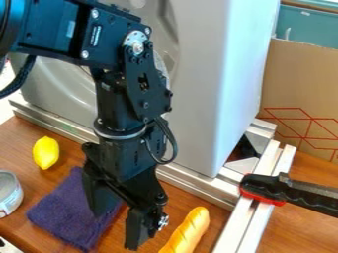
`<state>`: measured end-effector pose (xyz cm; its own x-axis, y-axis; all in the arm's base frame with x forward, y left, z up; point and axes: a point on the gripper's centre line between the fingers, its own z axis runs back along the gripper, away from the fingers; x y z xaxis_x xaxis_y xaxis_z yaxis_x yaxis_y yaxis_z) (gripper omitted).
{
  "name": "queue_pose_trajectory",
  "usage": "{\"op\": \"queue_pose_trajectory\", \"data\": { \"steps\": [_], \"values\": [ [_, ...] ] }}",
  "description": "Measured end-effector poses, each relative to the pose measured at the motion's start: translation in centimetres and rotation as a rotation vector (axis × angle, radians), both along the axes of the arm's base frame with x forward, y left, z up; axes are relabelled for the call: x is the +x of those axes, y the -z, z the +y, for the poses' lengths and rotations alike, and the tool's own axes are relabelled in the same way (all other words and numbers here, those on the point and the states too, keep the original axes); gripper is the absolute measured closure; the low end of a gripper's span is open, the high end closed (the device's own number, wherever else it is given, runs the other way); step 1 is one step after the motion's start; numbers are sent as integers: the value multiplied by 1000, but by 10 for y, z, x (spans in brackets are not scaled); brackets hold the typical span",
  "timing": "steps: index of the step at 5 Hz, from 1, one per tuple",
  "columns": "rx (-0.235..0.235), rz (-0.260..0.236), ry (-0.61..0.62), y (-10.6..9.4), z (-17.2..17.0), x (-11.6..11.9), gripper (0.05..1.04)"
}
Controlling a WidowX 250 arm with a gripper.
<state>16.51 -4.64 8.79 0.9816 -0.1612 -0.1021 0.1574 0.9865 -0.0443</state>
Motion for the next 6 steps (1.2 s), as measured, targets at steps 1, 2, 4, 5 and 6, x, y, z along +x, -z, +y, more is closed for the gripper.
{"op": "queue_pose_trajectory", "data": {
  "steps": [1,2,4,5,6],
  "values": [
    [3,13,4,3,0,-2,83],
    [-13,-12,73,22,9,15,83],
    [-16,-49,82,48,17,32,83],
    [-74,-9,100,65,12,39,83],
    [-97,0,107,70,7,49,83]
  ]
}}
